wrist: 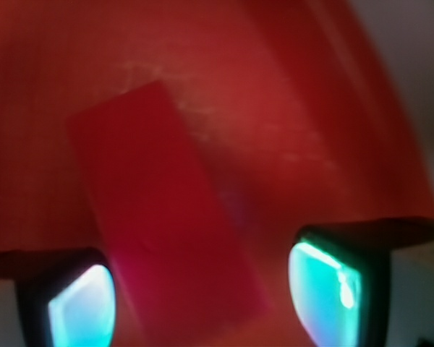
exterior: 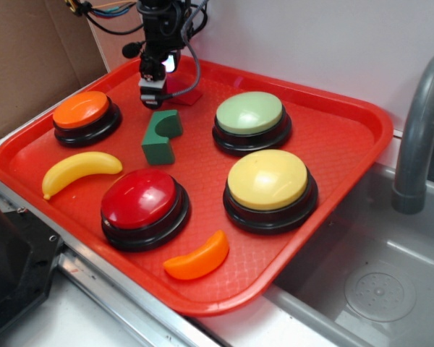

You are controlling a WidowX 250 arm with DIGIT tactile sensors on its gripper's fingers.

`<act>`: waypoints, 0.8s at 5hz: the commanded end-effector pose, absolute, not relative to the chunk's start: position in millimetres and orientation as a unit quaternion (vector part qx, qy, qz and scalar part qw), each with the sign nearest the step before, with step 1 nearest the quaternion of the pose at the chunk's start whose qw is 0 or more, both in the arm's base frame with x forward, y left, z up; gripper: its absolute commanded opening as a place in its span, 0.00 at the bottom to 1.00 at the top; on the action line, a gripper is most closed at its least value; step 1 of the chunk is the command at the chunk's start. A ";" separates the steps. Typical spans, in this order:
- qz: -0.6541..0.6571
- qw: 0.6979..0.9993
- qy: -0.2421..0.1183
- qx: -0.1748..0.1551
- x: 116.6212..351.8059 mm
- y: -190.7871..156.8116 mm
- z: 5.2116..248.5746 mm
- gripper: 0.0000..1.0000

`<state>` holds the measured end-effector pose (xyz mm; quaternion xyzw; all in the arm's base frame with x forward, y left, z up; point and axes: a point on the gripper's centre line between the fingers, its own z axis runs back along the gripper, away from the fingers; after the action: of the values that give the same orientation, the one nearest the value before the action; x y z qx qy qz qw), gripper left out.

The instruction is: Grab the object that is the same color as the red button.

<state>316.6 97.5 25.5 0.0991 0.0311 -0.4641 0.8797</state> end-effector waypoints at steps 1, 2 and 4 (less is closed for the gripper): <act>-0.452 0.886 0.042 0.094 311.1 89.3 26.7 0.00; -0.454 0.884 0.046 0.102 313.9 87.7 18.6 0.00; -0.341 0.933 -0.016 0.112 313.6 83.0 49.9 0.00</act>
<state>301.0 89.7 24.9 0.0887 0.0186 -0.3509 0.9320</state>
